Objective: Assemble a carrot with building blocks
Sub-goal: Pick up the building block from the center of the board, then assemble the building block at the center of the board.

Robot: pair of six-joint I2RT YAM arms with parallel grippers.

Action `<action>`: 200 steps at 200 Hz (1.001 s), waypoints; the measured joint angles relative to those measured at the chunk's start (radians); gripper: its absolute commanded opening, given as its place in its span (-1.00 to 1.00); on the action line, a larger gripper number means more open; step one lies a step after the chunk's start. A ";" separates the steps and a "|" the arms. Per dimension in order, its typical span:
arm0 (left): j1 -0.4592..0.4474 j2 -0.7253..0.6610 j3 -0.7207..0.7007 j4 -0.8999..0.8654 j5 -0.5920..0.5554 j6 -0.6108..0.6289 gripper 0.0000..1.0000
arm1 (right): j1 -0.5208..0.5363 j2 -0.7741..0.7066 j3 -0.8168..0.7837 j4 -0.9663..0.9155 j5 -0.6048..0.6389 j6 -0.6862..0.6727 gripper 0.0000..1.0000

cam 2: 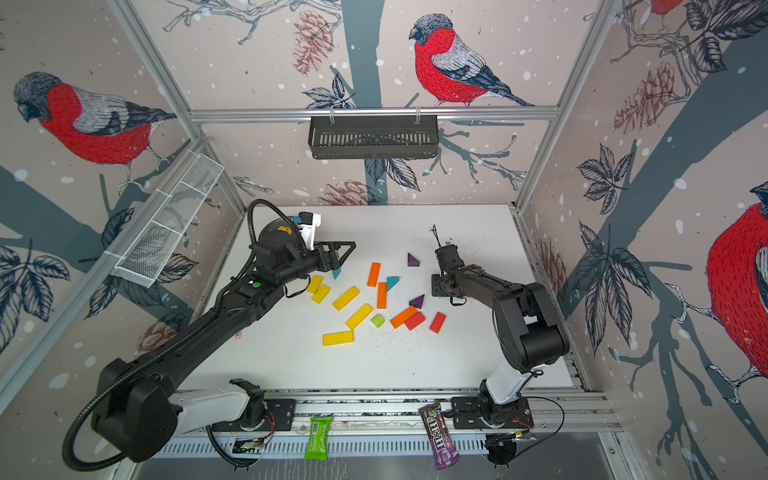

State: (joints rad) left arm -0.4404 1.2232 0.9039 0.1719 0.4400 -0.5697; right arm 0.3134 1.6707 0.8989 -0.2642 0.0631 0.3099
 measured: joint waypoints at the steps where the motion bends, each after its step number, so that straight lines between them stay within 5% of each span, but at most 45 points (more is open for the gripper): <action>1: 0.000 0.000 0.000 0.000 0.000 0.000 0.64 | 0.000 0.000 0.000 0.000 0.000 0.000 0.02; 59: 0.000 -0.004 0.005 -0.004 -0.023 0.011 0.64 | 0.020 0.024 -0.005 0.013 0.013 -0.001 -0.36; 122: 0.000 -0.008 0.008 -0.005 -0.030 0.021 0.64 | 0.030 0.050 0.096 0.014 0.046 -0.005 -0.42; 200: 0.000 -0.013 0.009 -0.032 -0.074 0.028 0.64 | 0.021 0.272 0.351 0.035 0.042 -0.079 -0.40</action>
State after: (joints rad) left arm -0.4404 1.2102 0.9131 0.1398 0.3660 -0.5419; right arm 0.3340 1.9427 1.2495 -0.2287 0.1047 0.2314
